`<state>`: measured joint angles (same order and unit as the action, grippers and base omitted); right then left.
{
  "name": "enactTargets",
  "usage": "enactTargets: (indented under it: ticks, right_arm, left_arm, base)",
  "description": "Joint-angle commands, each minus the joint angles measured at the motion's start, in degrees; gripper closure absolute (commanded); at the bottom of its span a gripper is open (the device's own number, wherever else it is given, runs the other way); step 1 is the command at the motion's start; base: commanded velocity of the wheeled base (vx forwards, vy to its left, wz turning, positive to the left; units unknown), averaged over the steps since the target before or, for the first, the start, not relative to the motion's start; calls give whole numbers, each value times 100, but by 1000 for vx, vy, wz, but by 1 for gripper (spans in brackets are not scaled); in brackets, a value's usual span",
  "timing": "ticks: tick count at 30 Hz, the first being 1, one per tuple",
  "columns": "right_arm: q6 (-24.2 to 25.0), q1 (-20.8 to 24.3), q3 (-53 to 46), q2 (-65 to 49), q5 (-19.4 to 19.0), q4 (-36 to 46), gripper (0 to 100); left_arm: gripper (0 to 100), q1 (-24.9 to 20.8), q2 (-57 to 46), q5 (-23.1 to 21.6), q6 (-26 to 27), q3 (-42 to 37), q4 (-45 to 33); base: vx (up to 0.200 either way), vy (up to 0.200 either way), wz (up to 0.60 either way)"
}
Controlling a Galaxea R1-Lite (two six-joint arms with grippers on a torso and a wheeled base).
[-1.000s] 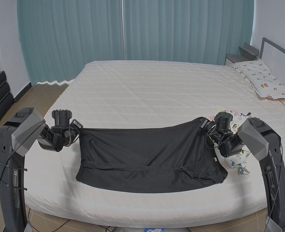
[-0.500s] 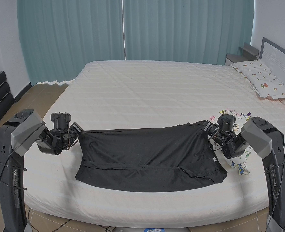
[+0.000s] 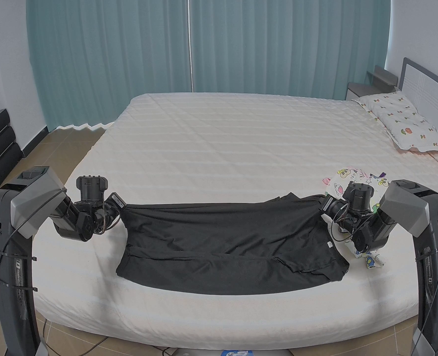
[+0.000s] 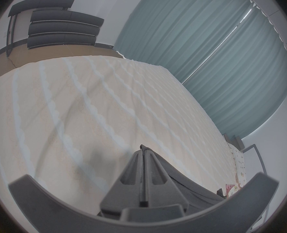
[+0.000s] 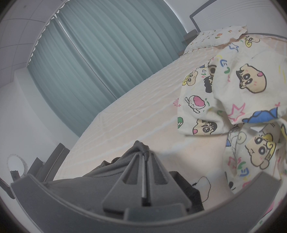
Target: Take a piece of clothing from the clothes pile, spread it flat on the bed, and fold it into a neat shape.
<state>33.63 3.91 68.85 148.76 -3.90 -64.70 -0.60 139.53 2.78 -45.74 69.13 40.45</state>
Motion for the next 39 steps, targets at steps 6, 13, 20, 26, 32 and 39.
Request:
enactTargets:
  ticks: [6,13,20,26,32,39]
  right_arm:
    - [29,118,682,179,197,-34,100]
    - [20,224,1324,584,513,-8,100]
    - [3,277,1025,513,557,-87,100]
    - [-15,189,427,215,390,-289,100]
    - [-41,154,-381,-14,109,-597,100]
    - [-349,136,-944,-5,47,-685,100]
  left_arm:
    - [100,16,-49,56,-40,-5,385]
    - [100,16,144,65,-40,92,605]
    - [100,16,285,65,-40,74,666]
    - [100,25,197,47,-14,-488,1167]
    - [100,7,136,-5,30,-1165,1817]
    - [100,-11,215,-14,311,-1693,2116]
  base:
    - [0,0,0]
    - [0,0,0]
    - [0,0,0]
    - [0,0,0]
    - [0,0,0]
    - [0,0,0]
